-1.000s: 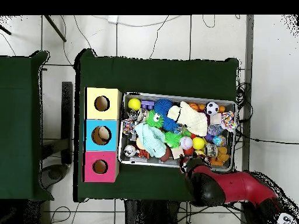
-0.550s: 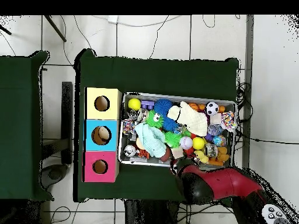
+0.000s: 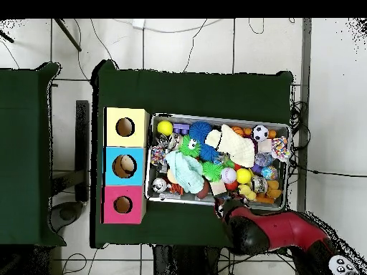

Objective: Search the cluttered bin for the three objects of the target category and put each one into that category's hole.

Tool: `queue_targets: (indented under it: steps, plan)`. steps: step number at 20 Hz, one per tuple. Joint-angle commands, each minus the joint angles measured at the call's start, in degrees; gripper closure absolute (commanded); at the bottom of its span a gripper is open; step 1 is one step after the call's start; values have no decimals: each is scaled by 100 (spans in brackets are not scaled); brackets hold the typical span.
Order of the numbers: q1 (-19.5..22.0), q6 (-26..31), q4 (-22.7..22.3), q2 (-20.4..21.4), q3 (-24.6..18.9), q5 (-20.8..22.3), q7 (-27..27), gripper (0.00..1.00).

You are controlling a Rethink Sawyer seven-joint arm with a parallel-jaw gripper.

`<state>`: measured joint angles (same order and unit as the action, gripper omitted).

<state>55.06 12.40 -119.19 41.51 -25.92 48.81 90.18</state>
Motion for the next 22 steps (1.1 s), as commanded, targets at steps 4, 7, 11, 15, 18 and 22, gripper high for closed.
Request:
queue_targets:
  steps: [4,7,11,15,18,22]
  plan:
    - [459,491,-92,461,-664,-215,-361,0]
    - [437,527,-119,537,-674,-208,-321,0]
    - [99,193,-39,387,-268,137,61,0]
    - [-189,-118,74,208,73,333,357,0]
    - [-232,-345,208,-136,259,460,419,0]
    - [-299,-626,500,-658,510,717,454,0]
